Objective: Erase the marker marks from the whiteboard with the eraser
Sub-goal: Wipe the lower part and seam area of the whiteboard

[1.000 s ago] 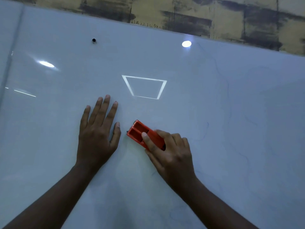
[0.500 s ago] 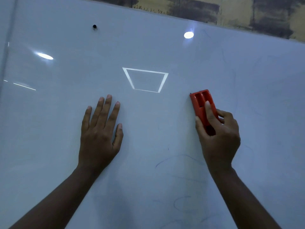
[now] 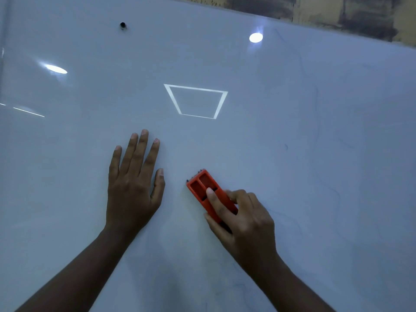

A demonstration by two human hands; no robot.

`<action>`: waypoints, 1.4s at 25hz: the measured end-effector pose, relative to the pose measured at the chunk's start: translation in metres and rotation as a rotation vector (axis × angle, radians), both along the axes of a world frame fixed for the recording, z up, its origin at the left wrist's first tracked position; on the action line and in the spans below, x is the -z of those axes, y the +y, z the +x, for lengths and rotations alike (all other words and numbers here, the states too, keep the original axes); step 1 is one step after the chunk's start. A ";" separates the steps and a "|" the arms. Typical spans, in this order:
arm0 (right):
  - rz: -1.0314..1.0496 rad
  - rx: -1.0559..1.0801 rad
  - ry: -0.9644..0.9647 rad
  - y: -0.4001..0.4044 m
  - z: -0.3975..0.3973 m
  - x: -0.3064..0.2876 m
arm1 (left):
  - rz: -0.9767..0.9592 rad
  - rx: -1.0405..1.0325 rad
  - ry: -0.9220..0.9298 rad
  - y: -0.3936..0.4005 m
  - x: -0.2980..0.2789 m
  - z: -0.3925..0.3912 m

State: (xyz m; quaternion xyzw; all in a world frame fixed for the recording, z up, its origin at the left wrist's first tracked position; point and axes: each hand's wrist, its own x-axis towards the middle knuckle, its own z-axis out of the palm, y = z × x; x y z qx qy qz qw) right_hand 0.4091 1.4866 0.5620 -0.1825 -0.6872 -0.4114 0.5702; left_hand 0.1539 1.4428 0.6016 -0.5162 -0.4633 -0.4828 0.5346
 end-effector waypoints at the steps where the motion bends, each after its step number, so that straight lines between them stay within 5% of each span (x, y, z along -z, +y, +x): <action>1: 0.006 0.014 0.002 0.001 0.005 -0.005 | -0.003 0.001 -0.001 0.000 0.002 0.000; 8: -0.192 0.096 0.455 0.024 0.072 -0.061 | -0.009 0.001 -0.017 -0.002 0.018 0.003; 12: -0.249 0.040 0.551 0.021 0.064 -0.057 | -0.007 -0.013 -0.029 -0.001 0.027 0.006; 22: -0.154 -0.005 -0.018 -0.012 -0.007 0.048 | -0.030 -0.013 -0.077 0.002 0.051 0.015; 26: -0.164 0.048 -0.079 -0.017 0.000 0.053 | -0.051 -0.012 -0.078 0.000 0.063 0.016; 35: -0.397 0.011 0.550 -0.007 0.038 0.053 | -0.051 -0.023 -0.066 -0.002 0.084 0.018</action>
